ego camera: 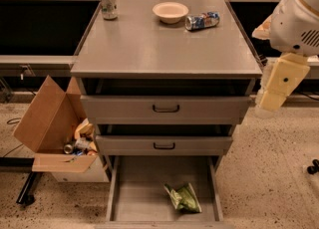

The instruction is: Pick green jalapeno chip bag from bottom drawer and place on counter

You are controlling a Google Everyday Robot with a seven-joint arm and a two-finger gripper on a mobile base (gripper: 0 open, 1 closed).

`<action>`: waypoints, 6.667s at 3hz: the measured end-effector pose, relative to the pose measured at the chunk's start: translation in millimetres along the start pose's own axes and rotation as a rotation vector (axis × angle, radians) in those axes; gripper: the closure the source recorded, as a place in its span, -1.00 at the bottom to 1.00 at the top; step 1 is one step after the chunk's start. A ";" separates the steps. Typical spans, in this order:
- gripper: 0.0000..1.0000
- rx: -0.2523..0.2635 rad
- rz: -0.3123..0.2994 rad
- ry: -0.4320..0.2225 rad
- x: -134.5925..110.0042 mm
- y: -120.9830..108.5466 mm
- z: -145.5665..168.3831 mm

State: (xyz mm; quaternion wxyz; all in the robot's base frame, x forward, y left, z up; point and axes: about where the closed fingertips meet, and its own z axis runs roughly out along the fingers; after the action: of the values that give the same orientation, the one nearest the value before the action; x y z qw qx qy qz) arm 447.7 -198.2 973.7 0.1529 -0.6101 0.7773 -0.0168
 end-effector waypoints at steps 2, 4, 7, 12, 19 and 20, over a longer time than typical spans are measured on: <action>-1.00 -0.166 -0.032 -0.103 -37.3 28.5 95.9; -1.00 -0.140 -0.032 -0.048 -32.0 29.5 110.9; -1.00 -0.113 -0.033 -0.028 23.8 63.7 256.8; -1.00 -0.227 0.063 -0.084 121.9 108.4 478.3; -1.00 -0.341 0.084 -0.318 76.3 120.1 776.4; -1.00 -0.350 0.101 -0.313 77.2 118.4 792.2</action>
Offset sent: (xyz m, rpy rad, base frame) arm 0.0032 0.0823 -0.1340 0.1847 0.1966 0.1055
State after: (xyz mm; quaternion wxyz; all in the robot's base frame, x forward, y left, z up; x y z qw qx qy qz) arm 524.5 -114.5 177.1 0.1640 -0.5828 0.7647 0.2207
